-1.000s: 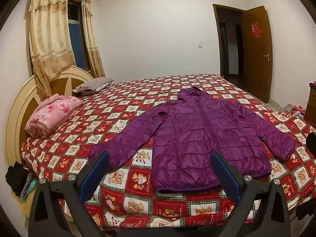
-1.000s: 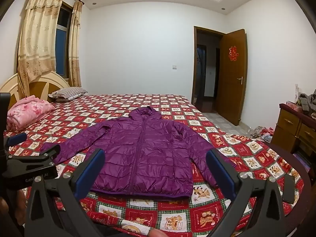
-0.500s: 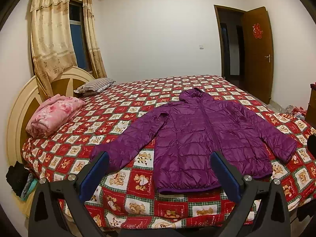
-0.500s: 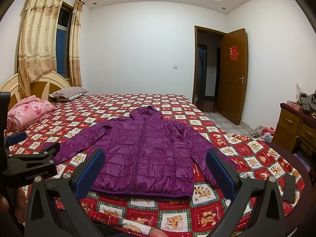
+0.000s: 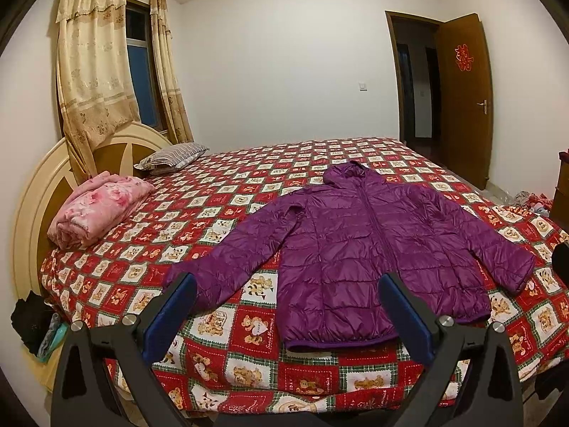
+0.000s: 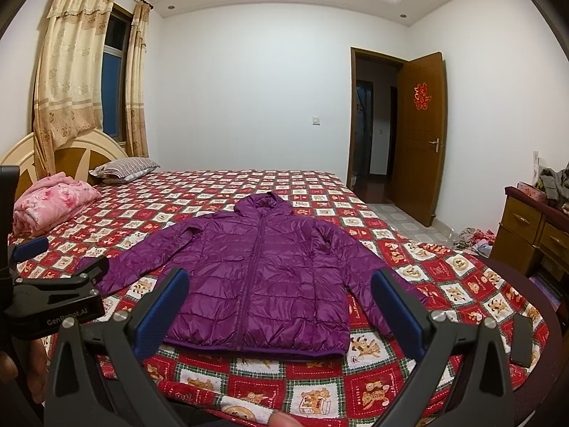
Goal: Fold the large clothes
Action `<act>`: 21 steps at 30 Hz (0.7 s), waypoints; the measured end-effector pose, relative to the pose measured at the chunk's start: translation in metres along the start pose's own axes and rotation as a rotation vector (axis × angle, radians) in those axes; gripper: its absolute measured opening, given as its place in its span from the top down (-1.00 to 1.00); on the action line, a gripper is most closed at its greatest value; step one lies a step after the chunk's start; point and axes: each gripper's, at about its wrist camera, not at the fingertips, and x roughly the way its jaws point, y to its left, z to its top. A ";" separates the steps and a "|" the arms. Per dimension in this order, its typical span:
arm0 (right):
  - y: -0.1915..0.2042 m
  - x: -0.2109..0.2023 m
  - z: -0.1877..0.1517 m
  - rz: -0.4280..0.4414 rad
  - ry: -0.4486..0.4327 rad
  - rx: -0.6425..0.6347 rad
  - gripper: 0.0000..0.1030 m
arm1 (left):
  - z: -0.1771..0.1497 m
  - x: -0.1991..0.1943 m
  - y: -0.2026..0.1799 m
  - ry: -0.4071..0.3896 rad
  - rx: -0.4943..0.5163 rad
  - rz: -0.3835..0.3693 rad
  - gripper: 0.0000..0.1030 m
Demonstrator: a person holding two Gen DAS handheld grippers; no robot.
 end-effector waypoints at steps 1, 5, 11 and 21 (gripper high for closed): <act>0.000 0.000 0.000 0.001 0.000 0.000 -1.00 | 0.000 0.000 0.000 0.000 0.001 -0.001 -0.98; 0.000 0.000 0.000 0.000 -0.001 -0.001 -1.00 | 0.002 0.001 0.002 -0.002 0.001 0.000 -0.98; 0.001 0.000 0.000 0.001 -0.001 0.000 -1.00 | 0.002 0.000 0.002 -0.004 0.000 0.002 -0.98; 0.001 -0.001 0.000 0.001 -0.002 0.000 -1.00 | 0.000 -0.001 0.001 -0.006 0.002 0.003 -0.98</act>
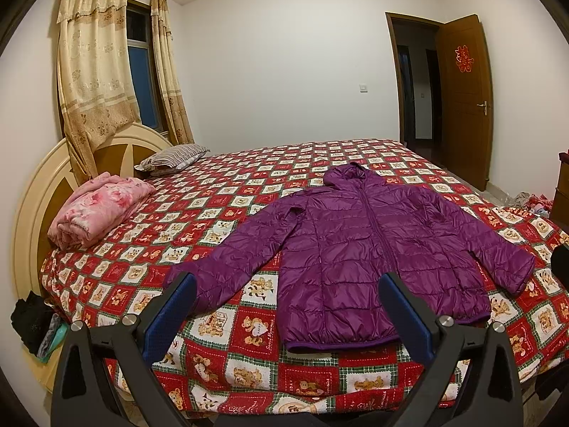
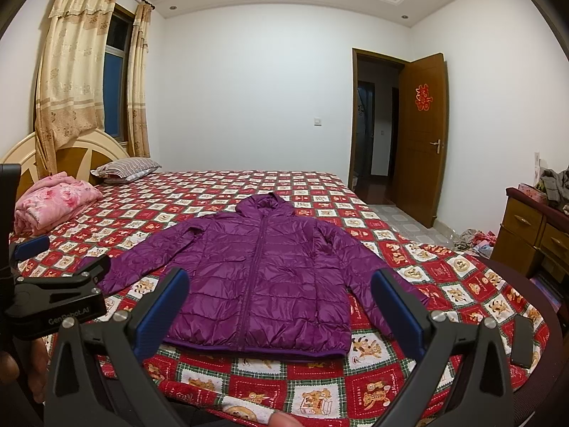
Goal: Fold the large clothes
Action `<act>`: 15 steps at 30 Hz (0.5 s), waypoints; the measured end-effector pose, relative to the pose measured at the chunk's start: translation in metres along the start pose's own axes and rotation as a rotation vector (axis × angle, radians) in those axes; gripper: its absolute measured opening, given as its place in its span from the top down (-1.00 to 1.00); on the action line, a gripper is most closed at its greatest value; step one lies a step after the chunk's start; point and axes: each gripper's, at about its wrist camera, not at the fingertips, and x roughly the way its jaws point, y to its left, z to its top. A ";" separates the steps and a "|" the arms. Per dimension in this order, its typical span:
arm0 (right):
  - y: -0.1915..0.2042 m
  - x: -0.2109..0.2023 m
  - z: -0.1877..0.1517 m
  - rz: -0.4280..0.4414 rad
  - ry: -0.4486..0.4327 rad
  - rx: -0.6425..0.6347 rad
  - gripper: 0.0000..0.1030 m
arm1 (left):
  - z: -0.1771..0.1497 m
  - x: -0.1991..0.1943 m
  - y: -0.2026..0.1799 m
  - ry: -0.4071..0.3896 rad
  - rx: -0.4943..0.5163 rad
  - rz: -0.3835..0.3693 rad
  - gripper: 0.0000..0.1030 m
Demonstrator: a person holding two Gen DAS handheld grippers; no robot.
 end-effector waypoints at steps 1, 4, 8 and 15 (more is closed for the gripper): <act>0.000 0.000 0.000 0.000 0.000 0.000 -1.00 | 0.001 0.000 0.000 -0.001 0.000 0.000 -0.98; 0.000 0.000 0.000 0.000 -0.001 0.001 -1.00 | 0.001 0.000 0.000 -0.001 0.000 0.001 -0.98; 0.000 0.000 0.000 0.000 -0.001 0.001 -1.00 | 0.001 0.000 0.001 -0.002 0.001 0.001 -0.98; 0.000 0.000 0.000 0.001 0.000 0.000 -1.00 | 0.000 -0.001 0.000 -0.002 0.001 0.001 -0.98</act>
